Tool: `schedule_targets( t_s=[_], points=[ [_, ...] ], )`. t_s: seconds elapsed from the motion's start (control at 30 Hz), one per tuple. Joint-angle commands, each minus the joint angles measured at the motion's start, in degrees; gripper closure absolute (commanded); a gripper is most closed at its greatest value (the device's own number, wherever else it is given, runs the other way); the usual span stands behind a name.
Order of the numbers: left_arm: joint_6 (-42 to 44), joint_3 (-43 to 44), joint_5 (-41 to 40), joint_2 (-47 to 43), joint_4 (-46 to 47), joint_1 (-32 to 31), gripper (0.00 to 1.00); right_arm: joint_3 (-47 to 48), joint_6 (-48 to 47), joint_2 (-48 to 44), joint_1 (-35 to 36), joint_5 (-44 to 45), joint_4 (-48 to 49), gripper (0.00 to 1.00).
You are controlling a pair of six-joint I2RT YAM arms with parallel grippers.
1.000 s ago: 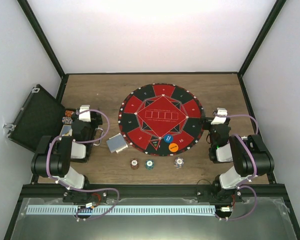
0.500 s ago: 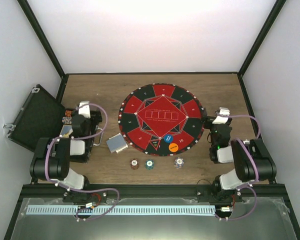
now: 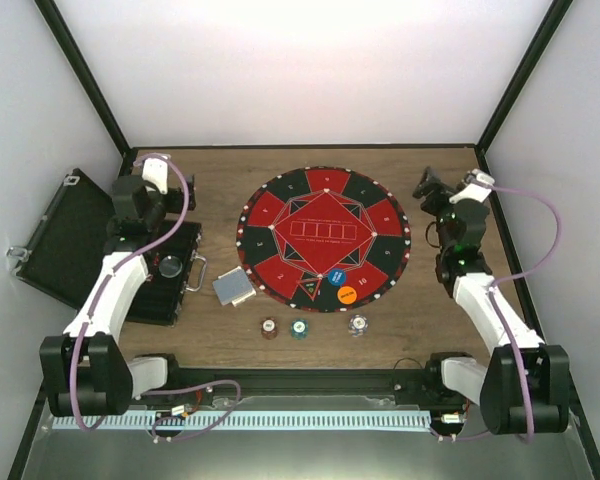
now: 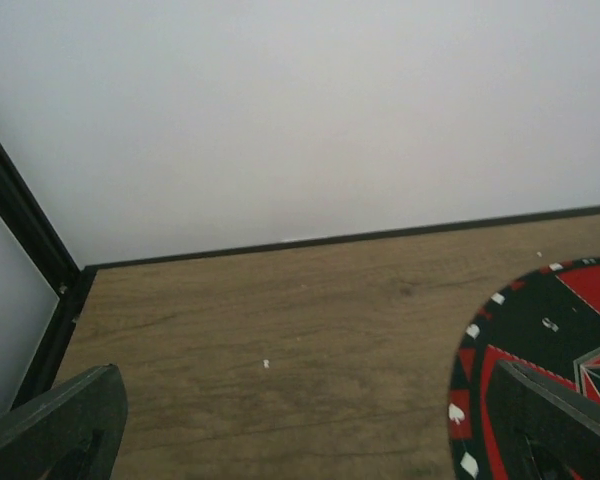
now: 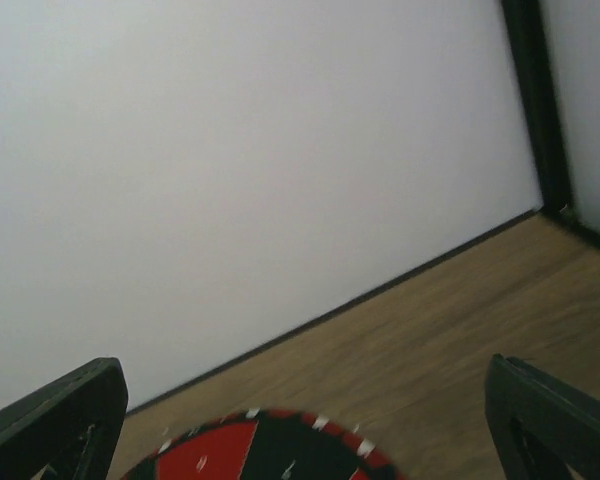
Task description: Distribute texas hold em gaming equipment
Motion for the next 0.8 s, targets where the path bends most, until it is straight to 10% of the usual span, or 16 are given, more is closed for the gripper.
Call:
schedule_targets(
  t_s=[0.0,0.33,0.77],
  points=[
    [1.62,5.01,5.27,-1.8,-17.47,1.31,0.0,8.23,3.14,3.78,4.39,-11.48,-22.92,0.0],
    [4.93,13.55,4.92,1.48,-34.28,3.99,0.0,20.75,4.56,19.58,44.54,7.06,-48.08,0.02],
    [6.81,13.46,5.89,-0.12,-38.63,4.73,0.0,19.03,14.18,26.52,53.1,-0.76,-53.83,0.29]
  ],
)
